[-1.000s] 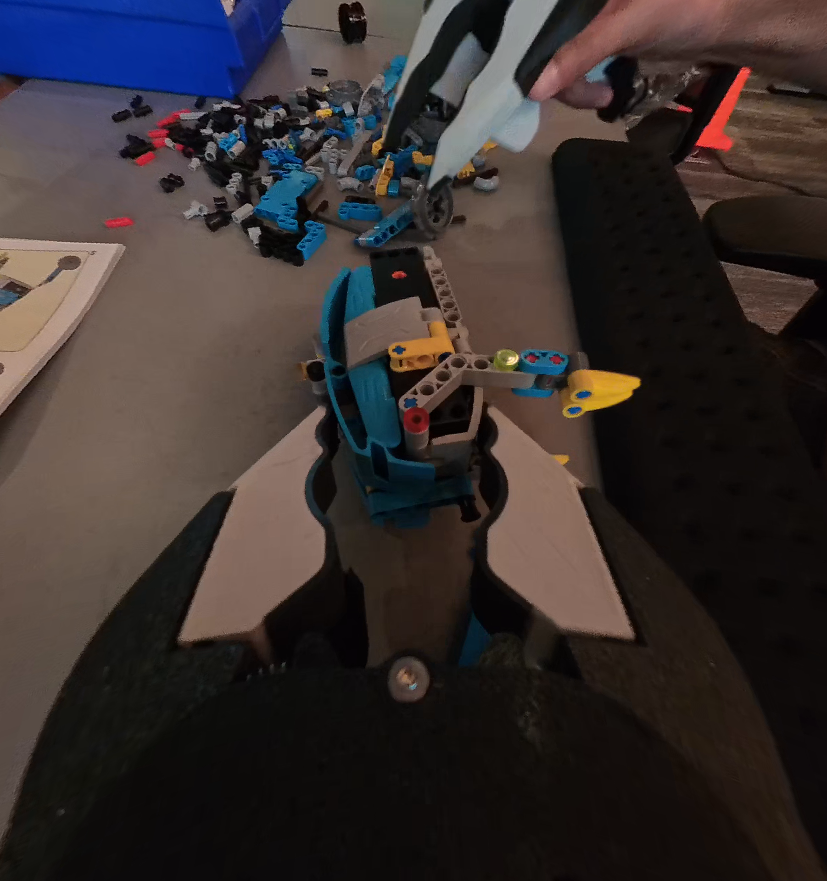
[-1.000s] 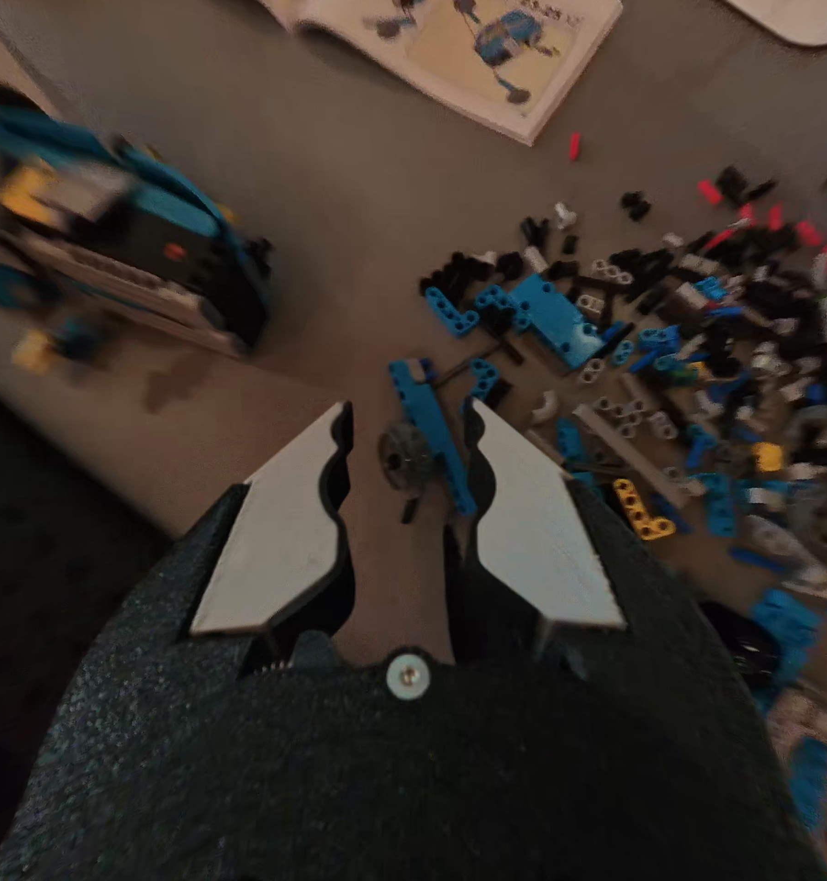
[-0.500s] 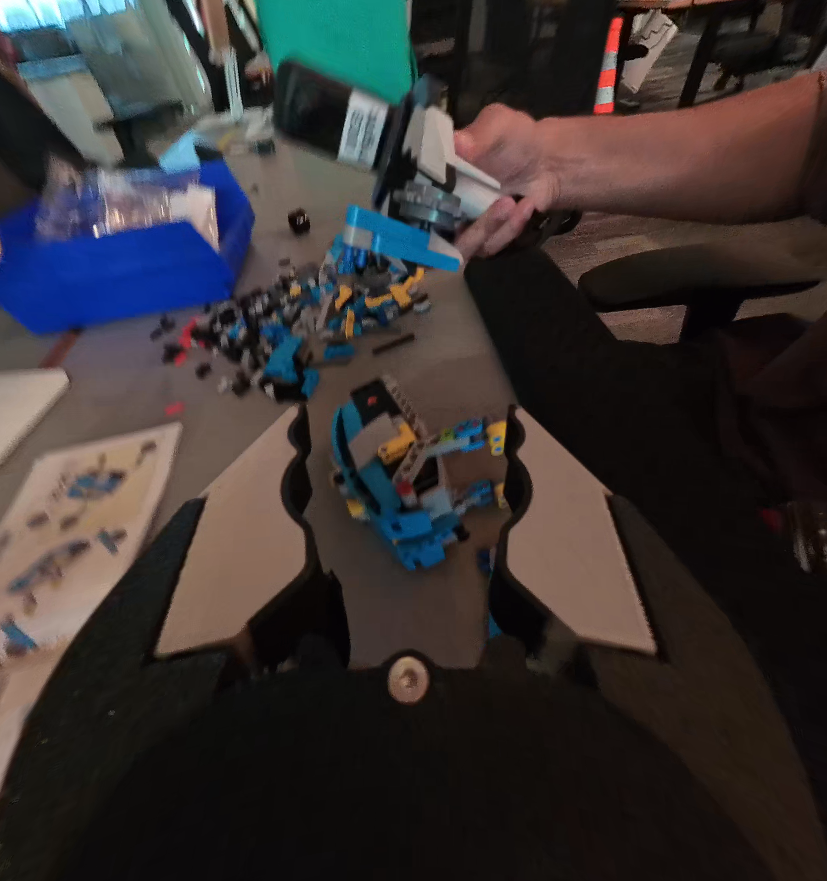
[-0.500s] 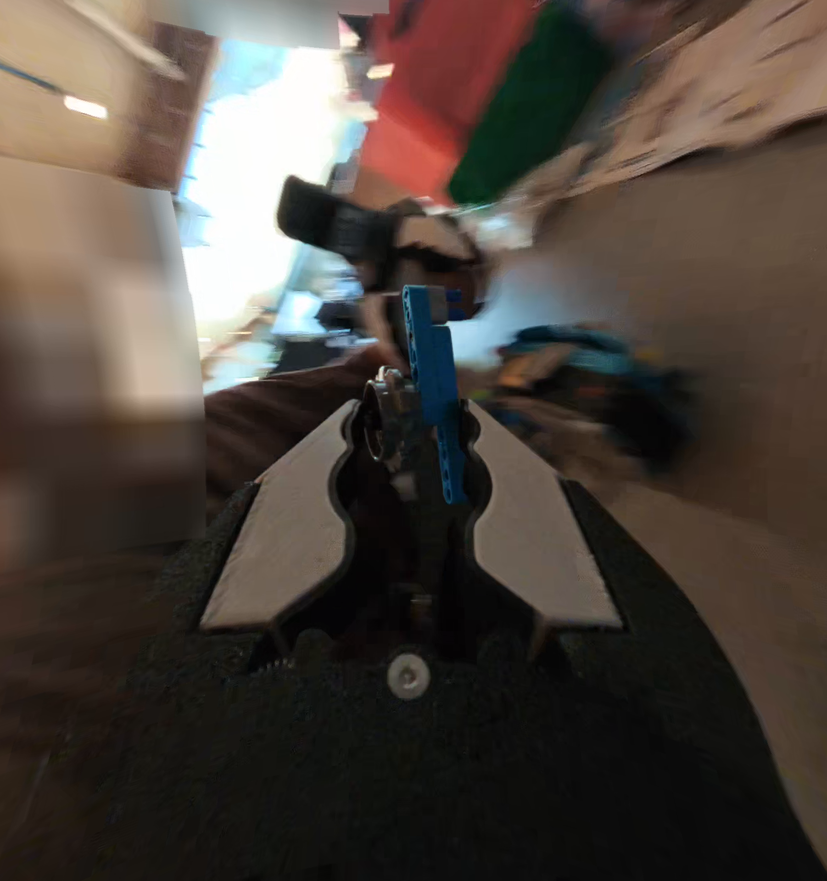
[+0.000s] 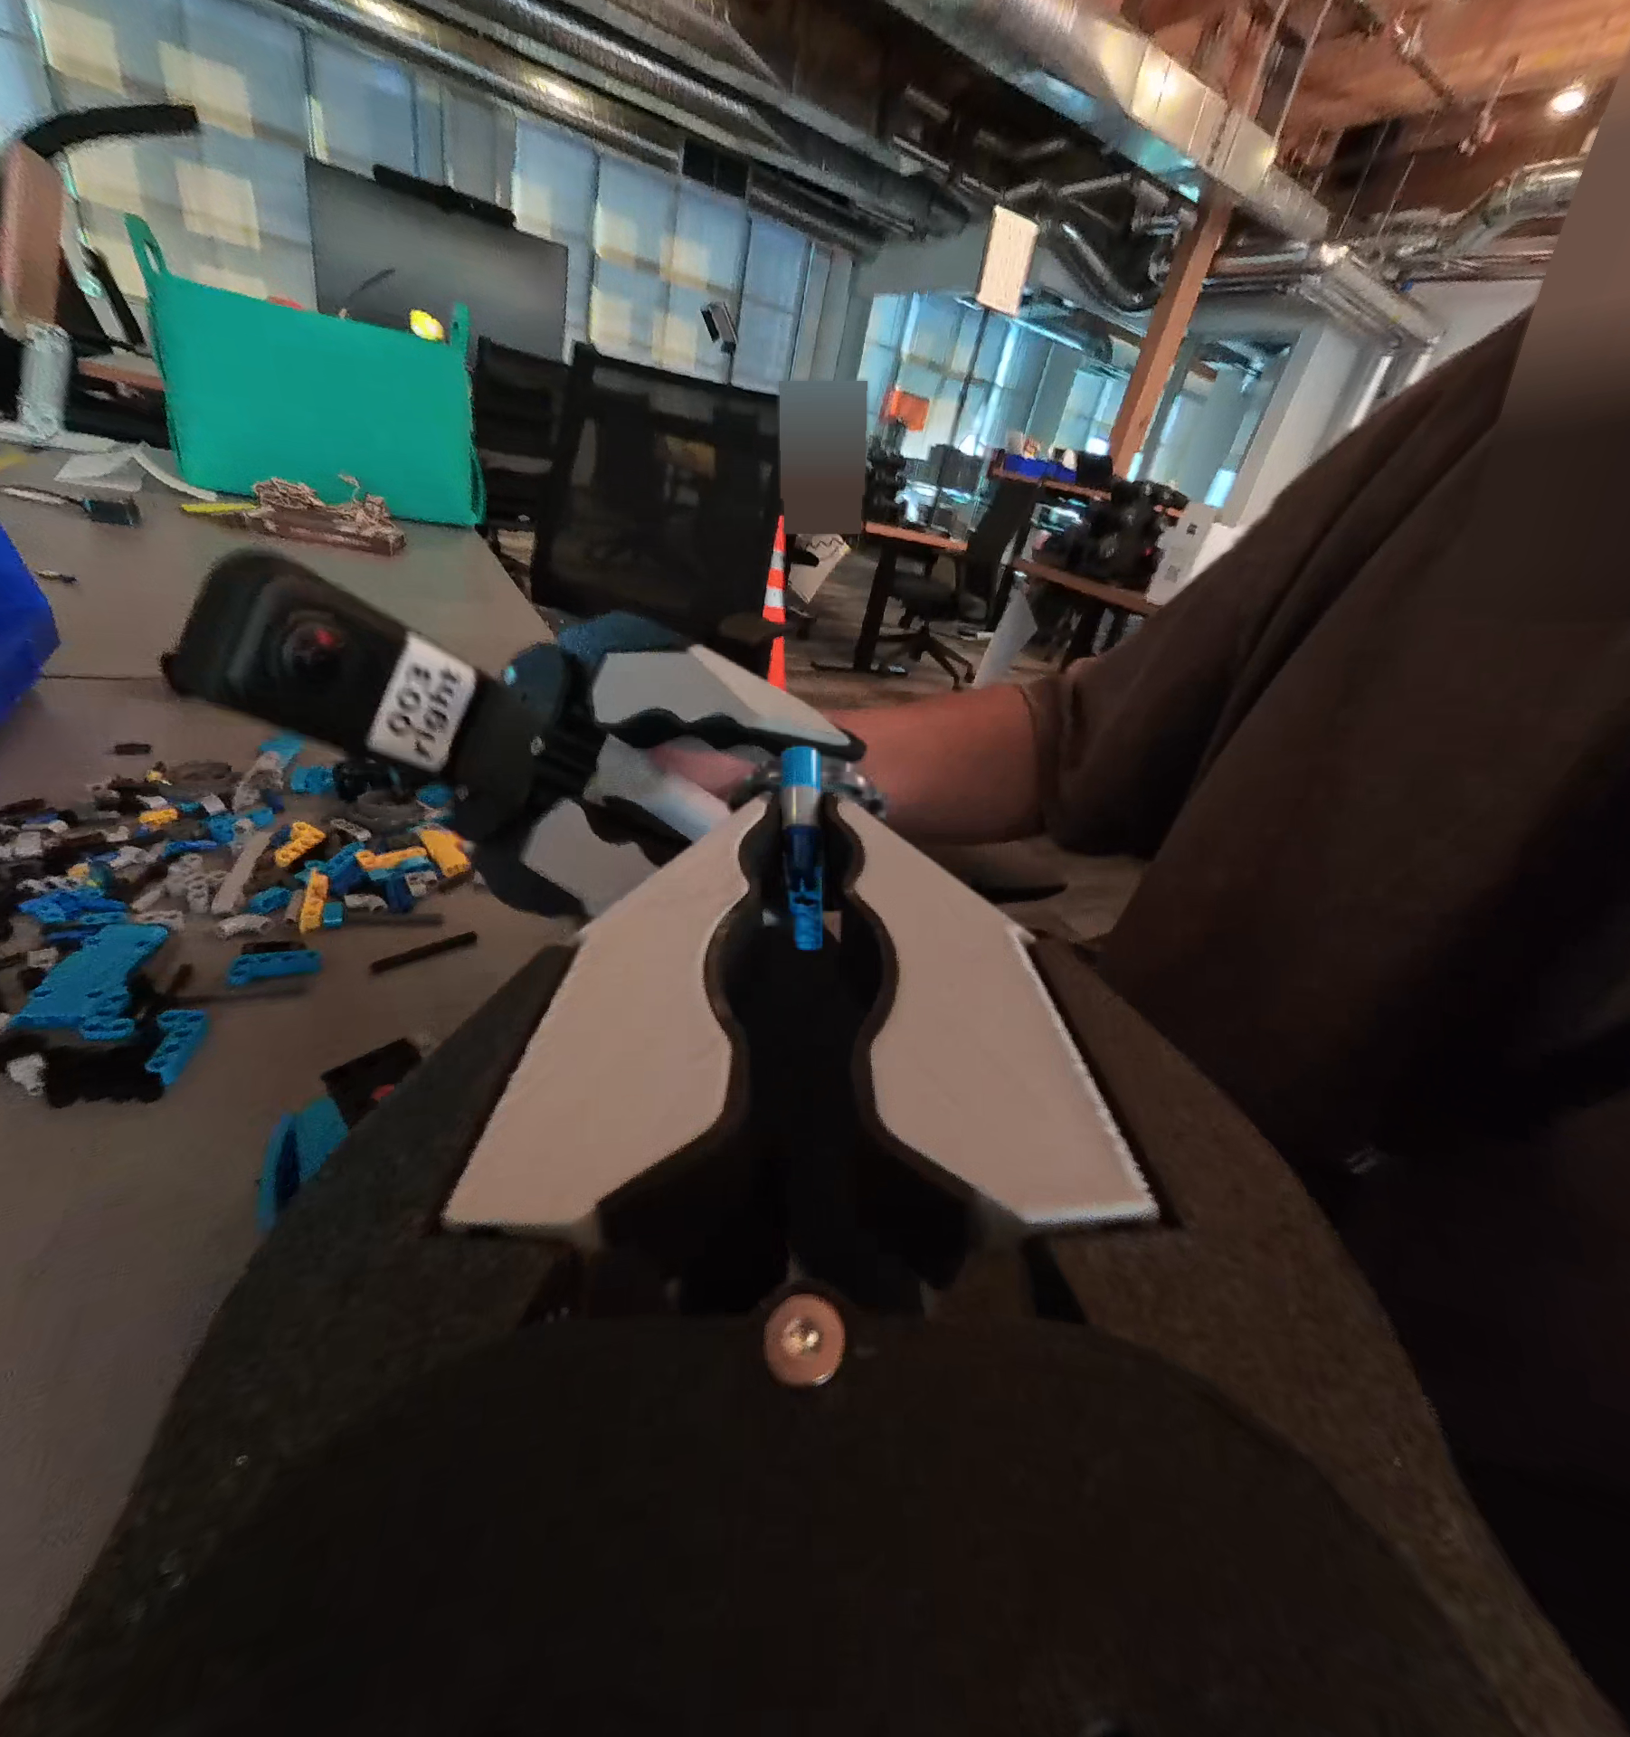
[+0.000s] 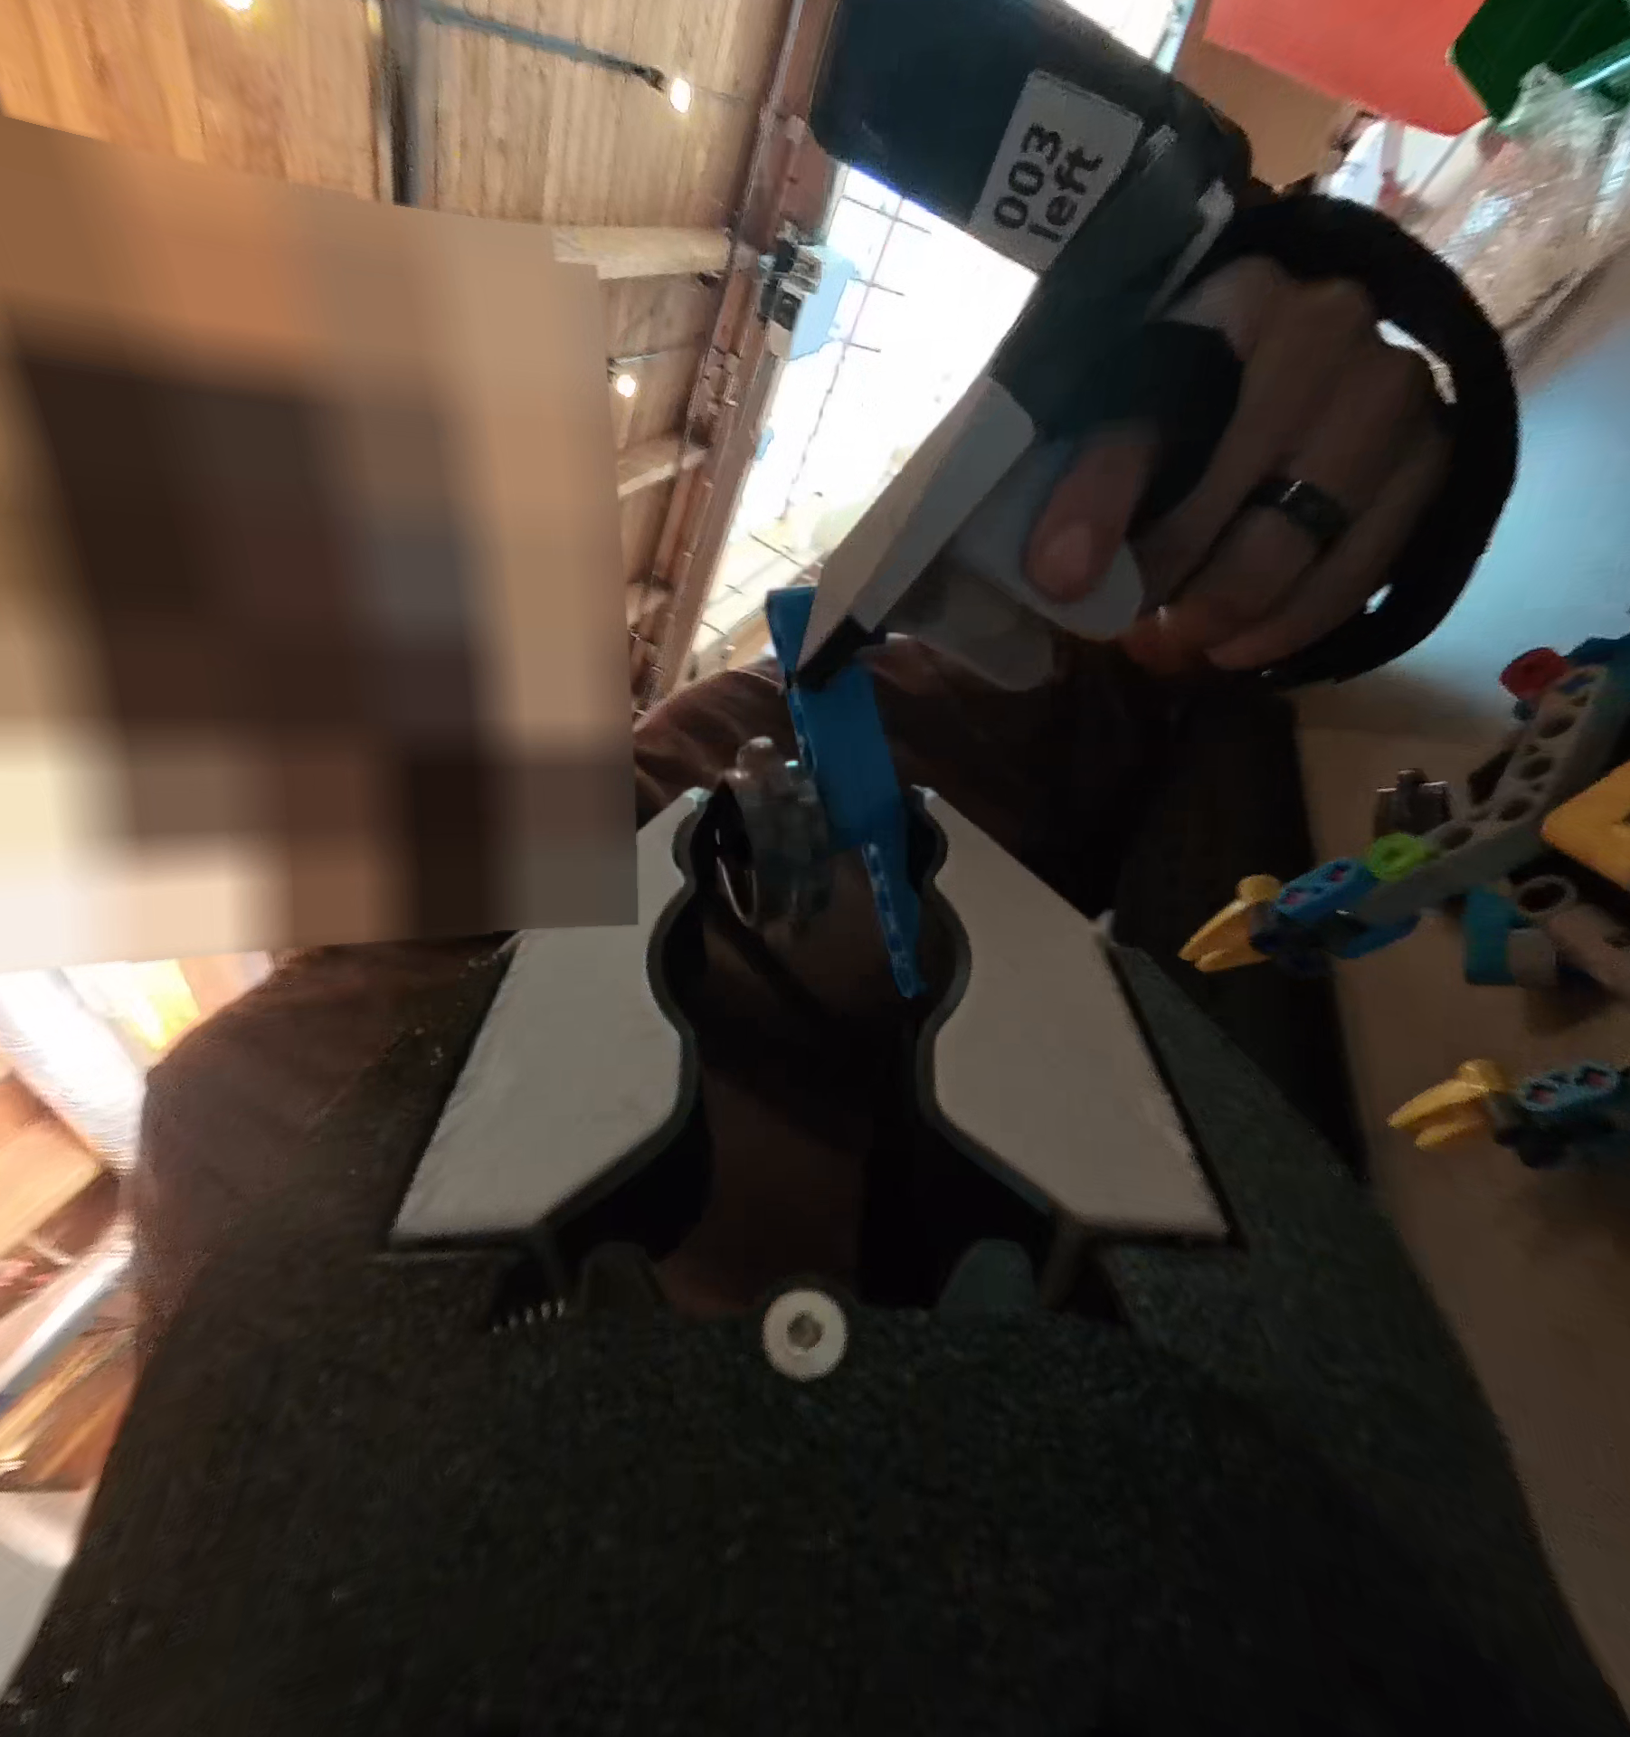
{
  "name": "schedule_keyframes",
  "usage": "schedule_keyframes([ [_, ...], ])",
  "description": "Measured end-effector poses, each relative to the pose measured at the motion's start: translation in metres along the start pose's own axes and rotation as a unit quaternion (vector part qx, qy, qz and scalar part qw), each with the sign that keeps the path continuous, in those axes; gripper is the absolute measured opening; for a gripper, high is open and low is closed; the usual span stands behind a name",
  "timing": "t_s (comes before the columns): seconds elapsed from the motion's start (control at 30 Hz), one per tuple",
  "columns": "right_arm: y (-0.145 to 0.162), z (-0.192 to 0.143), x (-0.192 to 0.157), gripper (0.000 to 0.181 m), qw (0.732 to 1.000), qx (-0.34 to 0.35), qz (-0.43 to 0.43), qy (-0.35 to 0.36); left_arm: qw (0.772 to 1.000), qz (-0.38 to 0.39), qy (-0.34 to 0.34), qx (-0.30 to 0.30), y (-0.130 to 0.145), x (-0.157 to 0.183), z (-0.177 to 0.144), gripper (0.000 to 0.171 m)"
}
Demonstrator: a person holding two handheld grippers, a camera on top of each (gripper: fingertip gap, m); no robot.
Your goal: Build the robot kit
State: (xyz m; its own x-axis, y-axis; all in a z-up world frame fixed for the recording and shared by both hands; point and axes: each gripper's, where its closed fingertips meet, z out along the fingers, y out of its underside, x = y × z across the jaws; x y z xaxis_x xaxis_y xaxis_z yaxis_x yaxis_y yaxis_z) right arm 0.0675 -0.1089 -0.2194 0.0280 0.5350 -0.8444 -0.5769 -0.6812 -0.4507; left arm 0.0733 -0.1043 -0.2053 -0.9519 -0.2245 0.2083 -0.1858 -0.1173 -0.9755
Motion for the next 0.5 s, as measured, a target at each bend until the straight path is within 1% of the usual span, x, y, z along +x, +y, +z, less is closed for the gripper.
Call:
schedule_keyframes([
  [0.03, -0.002, -0.001, 0.002, 0.038, 1.0, 0.005, -0.022, 0.018, 1.0, -0.009, 0.004, -0.008, 0.003, 0.0, 0.001, 0.006],
  [0.07, -0.011, -0.006, 0.003, 0.036, 0.997, 0.027, -0.06, 0.05, 1.0, -0.02, -0.001, -0.011, 0.005, -0.002, 0.001, 0.006],
  [0.13, -0.033, -0.02, 0.0, 0.04, 0.976, 0.062, -0.152, 0.142, 0.999, -0.044, -0.012, -0.011, 0.006, -0.009, 0.001, 0.006],
  [0.2, -0.041, -0.024, -0.01, 0.026, 0.943, 0.057, -0.243, 0.221, 0.998, -0.057, -0.029, -0.026, 0.011, -0.017, 0.001, 0.006],
  [0.23, -0.04, -0.02, -0.011, 0.024, 0.926, 0.042, -0.275, 0.255, 0.997, -0.053, -0.036, -0.04, 0.016, -0.019, 0.001, 0.006],
  [0.3, -0.033, -0.01, 0.0, 0.025, 0.9, -0.007, -0.298, 0.318, 0.996, -0.048, -0.045, -0.058, 0.024, -0.021, 0.004, 0.006],
  [0.37, -0.029, -0.005, 0.011, 0.022, 0.879, -0.032, -0.309, 0.363, 0.996, -0.05, -0.04, -0.06, 0.025, -0.019, 0.006, 0.005],
  [0.43, -0.025, -0.005, 0.019, 0.016, 0.869, -0.05, -0.306, 0.385, 0.996, -0.045, -0.042, -0.066, 0.026, -0.018, 0.007, 0.006],
  [0.47, -0.025, -0.004, 0.02, 0.011, 0.868, -0.048, -0.307, 0.387, 0.996, -0.041, -0.043, -0.07, 0.027, -0.017, 0.007, 0.005],
  [0.5, -0.025, -0.004, 0.02, 0.01, 0.869, -0.046, -0.306, 0.387, 0.996, -0.04, -0.047, -0.072, 0.027, -0.017, 0.008, 0.005],
])
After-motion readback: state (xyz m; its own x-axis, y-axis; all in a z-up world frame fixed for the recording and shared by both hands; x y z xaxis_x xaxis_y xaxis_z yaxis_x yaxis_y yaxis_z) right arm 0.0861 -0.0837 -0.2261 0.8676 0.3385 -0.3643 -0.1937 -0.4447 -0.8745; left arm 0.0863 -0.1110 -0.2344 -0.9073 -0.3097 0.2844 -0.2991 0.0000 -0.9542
